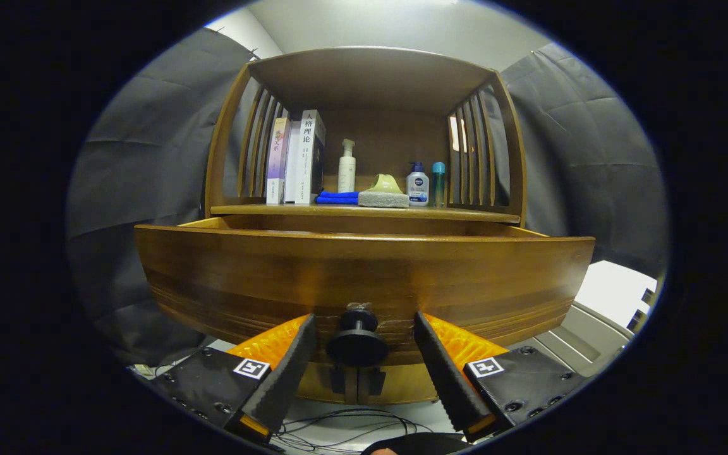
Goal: Pull open the drawer, take out the items inside it, and place them on the countertop above the cabinet.
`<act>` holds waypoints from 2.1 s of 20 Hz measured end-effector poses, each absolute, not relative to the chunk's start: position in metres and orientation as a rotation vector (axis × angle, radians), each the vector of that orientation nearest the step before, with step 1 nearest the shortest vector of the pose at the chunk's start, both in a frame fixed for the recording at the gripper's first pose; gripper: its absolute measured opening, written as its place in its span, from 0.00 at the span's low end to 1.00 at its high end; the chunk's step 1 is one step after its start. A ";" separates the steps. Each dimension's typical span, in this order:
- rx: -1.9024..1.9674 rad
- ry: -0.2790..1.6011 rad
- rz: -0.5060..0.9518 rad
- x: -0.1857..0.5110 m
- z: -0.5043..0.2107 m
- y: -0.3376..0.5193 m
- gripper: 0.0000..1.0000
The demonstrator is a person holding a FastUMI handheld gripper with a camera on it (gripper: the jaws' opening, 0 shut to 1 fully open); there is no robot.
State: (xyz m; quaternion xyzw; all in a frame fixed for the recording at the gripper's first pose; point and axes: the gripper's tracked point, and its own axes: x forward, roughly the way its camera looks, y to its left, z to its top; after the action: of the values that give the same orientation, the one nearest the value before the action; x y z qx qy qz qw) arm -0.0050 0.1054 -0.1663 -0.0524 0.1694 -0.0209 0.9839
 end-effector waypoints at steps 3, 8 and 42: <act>-0.102 0.350 -0.043 0.008 -0.167 0.106 0.98; -0.093 0.335 -0.065 0.025 -0.165 0.111 0.98; -0.036 0.400 -0.069 0.133 -0.187 0.107 0.98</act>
State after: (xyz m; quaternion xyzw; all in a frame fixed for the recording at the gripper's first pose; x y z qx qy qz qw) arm 0.1325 0.1069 -0.1869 -0.0177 0.1988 -0.0343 0.9793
